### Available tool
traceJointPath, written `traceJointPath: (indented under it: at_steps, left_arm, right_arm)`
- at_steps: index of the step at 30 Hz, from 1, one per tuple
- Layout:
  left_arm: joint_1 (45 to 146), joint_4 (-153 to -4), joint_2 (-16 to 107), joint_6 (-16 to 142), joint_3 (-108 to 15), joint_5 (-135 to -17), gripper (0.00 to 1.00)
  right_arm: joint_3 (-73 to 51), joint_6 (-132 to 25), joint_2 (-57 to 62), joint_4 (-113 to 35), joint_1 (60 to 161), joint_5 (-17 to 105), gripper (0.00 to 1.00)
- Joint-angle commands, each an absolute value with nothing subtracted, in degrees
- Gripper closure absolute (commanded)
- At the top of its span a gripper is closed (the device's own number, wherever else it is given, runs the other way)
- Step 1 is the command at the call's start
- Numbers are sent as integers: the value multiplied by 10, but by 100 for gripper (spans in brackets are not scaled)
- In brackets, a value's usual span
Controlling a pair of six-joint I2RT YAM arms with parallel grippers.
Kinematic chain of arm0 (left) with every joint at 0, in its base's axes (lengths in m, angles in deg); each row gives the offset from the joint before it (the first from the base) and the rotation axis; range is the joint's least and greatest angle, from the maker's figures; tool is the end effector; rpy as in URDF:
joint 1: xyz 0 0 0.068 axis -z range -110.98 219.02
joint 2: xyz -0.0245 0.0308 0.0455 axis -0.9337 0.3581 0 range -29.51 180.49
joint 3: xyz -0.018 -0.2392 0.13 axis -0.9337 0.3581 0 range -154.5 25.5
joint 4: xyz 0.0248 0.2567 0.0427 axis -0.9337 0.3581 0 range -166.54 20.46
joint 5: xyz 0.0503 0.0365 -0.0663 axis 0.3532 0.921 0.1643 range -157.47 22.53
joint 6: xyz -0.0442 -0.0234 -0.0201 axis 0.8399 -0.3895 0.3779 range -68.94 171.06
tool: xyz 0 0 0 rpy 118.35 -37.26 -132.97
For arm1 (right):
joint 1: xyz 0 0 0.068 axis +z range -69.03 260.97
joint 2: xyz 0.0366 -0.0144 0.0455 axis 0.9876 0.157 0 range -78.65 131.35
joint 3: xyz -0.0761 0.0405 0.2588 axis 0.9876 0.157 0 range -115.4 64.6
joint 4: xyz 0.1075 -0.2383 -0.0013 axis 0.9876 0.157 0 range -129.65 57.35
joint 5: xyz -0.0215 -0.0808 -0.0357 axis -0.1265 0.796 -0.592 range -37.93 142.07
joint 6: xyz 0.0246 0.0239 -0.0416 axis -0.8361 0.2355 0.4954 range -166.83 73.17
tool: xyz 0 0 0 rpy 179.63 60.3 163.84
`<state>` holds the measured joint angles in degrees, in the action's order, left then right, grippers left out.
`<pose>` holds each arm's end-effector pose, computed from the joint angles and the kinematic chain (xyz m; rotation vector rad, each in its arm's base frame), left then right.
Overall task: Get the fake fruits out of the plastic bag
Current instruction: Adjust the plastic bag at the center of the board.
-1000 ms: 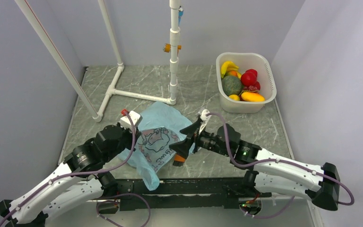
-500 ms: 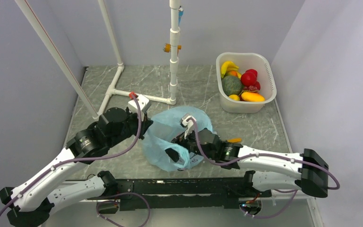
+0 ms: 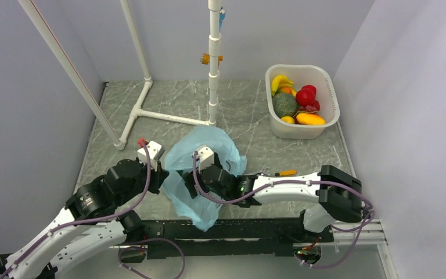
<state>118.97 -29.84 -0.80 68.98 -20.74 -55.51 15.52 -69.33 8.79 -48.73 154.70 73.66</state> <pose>0.0693 -0.0710 0.3183 0.4560 2.0577 -0.5067 0.1053 0.3139 0.2197 -0.6945 1.9895 0.6466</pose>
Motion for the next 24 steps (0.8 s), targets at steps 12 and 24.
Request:
traceJointPath:
  at_steps: [12, 24]
  left_arm:
    - [1192, -346, 67, 646, -219, -387, 100]
    - [1193, -390, 79, 623, -184, -440, 100]
  right_arm:
    - [156, -680, -30, -465, 1537, 896, 1]
    - [217, -712, -45, -600, 1576, 673, 21]
